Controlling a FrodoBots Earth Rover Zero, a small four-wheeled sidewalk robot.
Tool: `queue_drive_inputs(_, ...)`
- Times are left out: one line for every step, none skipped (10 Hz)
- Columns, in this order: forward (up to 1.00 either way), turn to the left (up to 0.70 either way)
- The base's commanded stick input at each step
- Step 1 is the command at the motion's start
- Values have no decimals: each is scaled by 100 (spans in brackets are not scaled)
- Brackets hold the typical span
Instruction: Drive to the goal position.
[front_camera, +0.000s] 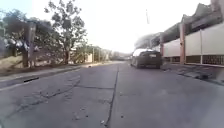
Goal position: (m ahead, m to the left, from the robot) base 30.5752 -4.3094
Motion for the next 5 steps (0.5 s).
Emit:
queue_drive_inputs(99, 0)
queue_drive_inputs(99, 0)
queue_drive_inputs(99, 0)
queue_drive_inputs(99, 0)
queue_drive_inputs(99, 0)
